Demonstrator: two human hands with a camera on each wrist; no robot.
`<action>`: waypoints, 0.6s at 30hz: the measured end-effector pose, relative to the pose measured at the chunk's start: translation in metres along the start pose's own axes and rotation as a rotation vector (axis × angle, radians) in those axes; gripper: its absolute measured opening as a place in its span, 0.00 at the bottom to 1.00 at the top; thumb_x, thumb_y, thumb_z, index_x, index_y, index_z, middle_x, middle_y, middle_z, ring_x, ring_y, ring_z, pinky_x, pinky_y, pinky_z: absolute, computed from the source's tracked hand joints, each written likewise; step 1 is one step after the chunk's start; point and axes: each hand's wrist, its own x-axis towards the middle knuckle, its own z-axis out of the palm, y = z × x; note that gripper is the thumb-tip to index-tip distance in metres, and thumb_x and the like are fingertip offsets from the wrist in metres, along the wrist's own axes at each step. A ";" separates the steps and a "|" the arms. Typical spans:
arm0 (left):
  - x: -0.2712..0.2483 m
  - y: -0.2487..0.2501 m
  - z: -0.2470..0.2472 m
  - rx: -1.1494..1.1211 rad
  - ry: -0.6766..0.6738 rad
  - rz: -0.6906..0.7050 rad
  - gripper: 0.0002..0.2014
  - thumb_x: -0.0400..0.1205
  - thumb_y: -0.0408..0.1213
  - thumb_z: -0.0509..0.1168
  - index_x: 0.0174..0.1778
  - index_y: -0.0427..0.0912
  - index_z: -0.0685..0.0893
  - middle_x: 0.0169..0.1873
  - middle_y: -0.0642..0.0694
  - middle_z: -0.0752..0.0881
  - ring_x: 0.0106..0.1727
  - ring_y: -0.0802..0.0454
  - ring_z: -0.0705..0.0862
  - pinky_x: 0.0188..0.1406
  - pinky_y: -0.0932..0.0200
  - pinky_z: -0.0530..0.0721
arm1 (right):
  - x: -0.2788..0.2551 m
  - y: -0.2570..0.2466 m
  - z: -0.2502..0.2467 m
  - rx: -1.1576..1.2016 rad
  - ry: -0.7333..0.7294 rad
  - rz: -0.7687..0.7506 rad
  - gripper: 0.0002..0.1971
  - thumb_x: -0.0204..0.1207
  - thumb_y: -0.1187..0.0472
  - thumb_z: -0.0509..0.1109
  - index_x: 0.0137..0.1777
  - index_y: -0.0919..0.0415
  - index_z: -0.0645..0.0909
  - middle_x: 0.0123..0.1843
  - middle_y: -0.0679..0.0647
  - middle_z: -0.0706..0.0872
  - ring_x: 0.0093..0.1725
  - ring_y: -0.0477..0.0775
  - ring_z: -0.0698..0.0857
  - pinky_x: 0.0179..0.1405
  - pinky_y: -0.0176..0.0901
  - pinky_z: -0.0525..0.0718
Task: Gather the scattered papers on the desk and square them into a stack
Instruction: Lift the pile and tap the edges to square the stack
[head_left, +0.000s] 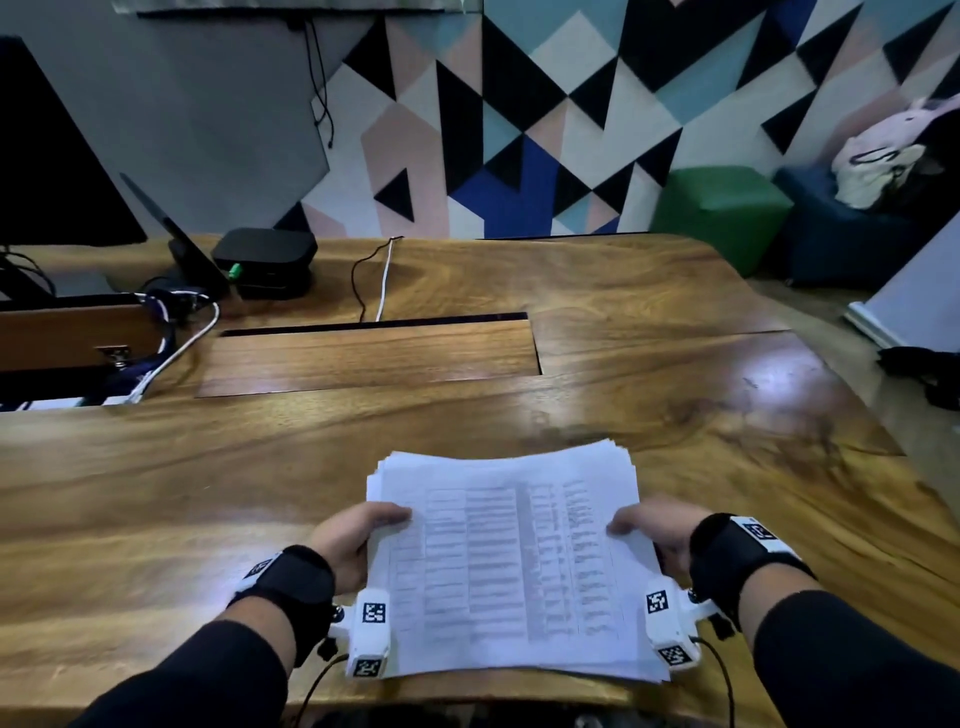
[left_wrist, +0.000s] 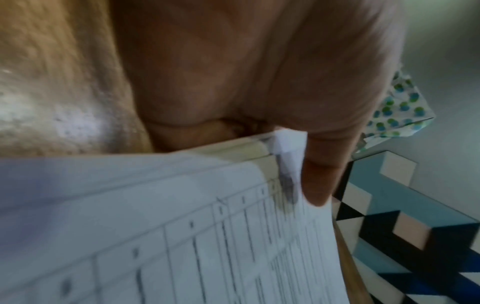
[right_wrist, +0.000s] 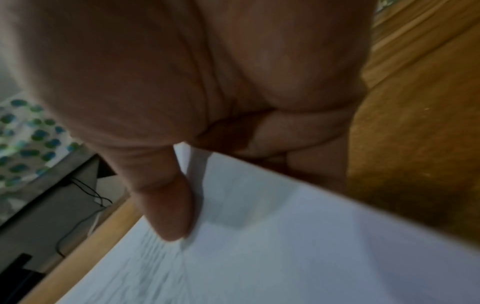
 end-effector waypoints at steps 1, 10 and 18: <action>0.001 -0.003 -0.001 -0.028 -0.011 0.023 0.12 0.81 0.30 0.66 0.59 0.32 0.86 0.53 0.31 0.91 0.43 0.37 0.92 0.43 0.43 0.91 | 0.004 0.007 0.000 -0.033 -0.023 0.020 0.13 0.73 0.67 0.70 0.56 0.71 0.81 0.49 0.71 0.91 0.41 0.68 0.91 0.39 0.57 0.90; 0.016 -0.019 0.001 -0.081 0.177 0.300 0.14 0.77 0.17 0.65 0.55 0.35 0.82 0.49 0.27 0.88 0.42 0.36 0.86 0.43 0.42 0.85 | 0.056 0.043 0.011 -0.139 0.081 -0.086 0.21 0.55 0.55 0.72 0.50 0.62 0.86 0.49 0.60 0.91 0.51 0.66 0.89 0.59 0.64 0.86; 0.002 -0.006 0.009 -0.151 0.250 0.485 0.10 0.78 0.19 0.65 0.50 0.33 0.86 0.47 0.31 0.90 0.36 0.44 0.87 0.43 0.49 0.86 | -0.008 -0.002 0.029 0.147 0.321 -0.647 0.11 0.77 0.70 0.68 0.37 0.55 0.84 0.32 0.44 0.91 0.38 0.46 0.88 0.39 0.42 0.86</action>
